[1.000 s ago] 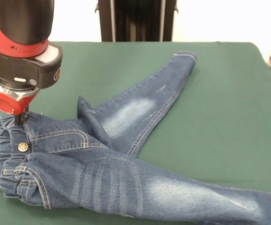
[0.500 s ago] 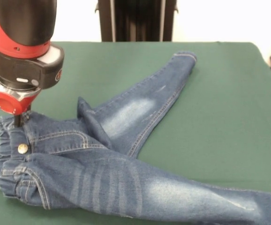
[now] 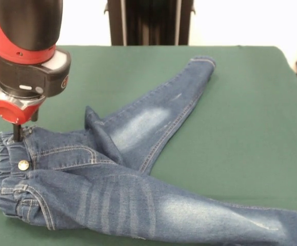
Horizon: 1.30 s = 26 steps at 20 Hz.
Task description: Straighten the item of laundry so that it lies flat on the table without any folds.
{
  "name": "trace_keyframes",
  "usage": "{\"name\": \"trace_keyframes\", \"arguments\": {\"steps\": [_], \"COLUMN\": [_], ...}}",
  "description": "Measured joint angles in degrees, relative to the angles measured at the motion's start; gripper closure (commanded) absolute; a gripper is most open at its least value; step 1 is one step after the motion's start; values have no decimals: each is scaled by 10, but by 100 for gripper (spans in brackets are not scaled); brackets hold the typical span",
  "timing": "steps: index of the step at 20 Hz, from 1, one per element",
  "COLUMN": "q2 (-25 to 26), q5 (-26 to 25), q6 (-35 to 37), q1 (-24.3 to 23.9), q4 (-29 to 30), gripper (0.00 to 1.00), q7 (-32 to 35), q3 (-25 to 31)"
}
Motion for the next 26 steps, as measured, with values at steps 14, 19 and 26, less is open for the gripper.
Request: {"name": "trace_keyframes", "arguments": {"steps": [14, 19, 26], "q2": [-20, -37, -43], "q5": [-3, -4, 13], "q6": [87, 158, 203], "q1": [-3, -23, -28], "q4": [-41, -95, -137], "gripper": [0, 0, 0], "q7": [0, 0, 0], "q3": [-12, -17, -17]}}
